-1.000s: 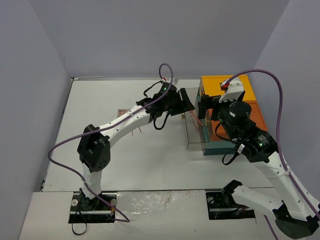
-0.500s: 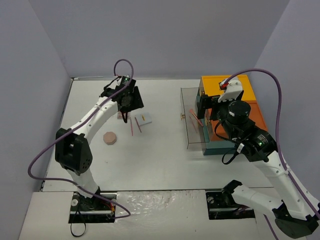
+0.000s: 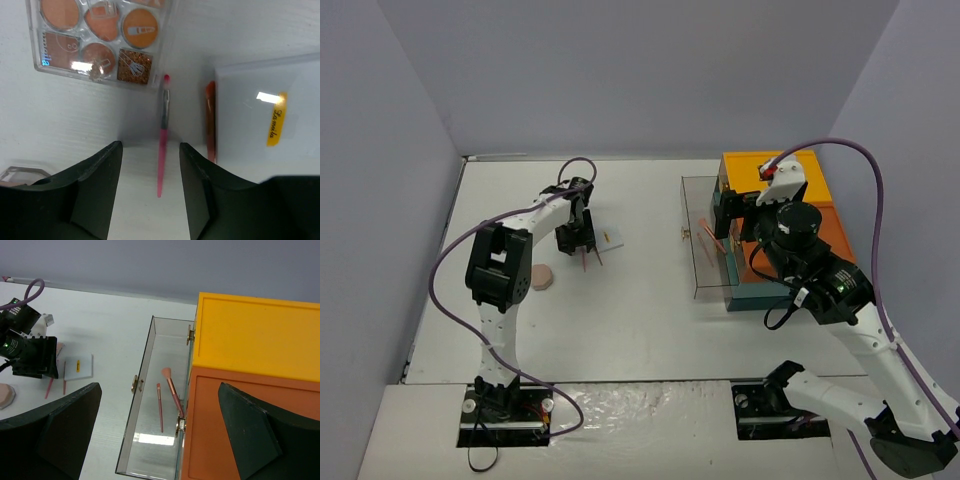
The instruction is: Organize the makeup
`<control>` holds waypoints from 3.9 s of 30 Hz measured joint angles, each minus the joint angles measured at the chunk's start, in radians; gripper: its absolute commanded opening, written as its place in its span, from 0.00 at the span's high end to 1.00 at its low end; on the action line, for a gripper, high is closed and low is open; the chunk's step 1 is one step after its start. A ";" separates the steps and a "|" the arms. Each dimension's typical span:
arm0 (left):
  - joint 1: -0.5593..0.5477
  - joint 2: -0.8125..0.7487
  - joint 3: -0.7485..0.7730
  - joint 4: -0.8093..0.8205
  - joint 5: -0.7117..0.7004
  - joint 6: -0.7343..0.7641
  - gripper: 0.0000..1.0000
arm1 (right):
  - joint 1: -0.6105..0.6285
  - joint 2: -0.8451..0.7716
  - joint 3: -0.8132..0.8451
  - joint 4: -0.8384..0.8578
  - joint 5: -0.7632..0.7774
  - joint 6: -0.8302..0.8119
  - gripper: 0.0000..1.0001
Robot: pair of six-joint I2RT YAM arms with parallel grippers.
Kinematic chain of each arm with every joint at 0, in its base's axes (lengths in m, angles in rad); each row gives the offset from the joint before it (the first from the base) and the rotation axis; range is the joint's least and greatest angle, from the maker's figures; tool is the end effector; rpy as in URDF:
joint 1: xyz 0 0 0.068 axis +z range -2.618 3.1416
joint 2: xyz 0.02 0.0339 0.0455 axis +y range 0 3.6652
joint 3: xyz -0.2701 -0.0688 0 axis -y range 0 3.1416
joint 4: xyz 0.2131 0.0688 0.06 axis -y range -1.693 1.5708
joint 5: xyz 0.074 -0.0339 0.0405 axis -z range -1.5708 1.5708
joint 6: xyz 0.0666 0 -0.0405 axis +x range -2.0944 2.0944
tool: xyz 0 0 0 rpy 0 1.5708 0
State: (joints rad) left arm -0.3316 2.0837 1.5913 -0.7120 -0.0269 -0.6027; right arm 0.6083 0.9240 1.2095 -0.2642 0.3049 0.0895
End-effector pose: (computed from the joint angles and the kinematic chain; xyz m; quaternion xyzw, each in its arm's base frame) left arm 0.3968 -0.1347 0.1697 -0.1353 0.9738 -0.0702 0.1686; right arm 0.1610 0.0878 0.4496 -0.0725 0.6961 0.1416 0.7001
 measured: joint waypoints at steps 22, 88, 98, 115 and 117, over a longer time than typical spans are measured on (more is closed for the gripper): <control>-0.033 -0.111 -0.109 0.054 0.072 -0.047 1.00 | 0.000 0.009 0.000 0.000 0.004 0.000 0.00; -0.136 -0.010 -0.032 0.029 -0.101 -0.269 0.75 | 0.000 -0.025 -0.024 0.000 0.027 -0.001 0.00; -0.122 -0.090 -0.155 0.101 -0.101 -0.276 1.00 | 0.000 -0.021 -0.024 0.000 0.027 -0.001 0.00; -0.261 -0.335 -0.086 0.262 0.097 -0.281 1.00 | 0.000 0.015 -0.024 0.000 0.018 0.000 0.00; -0.309 -0.329 -0.034 0.322 0.140 -0.304 1.00 | 0.000 0.015 -0.024 0.000 0.019 0.000 0.00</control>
State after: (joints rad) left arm -0.6405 1.7547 1.5572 -0.3903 0.1129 -0.9066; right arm 0.6083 0.9389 1.1854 -0.2638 0.3234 0.0892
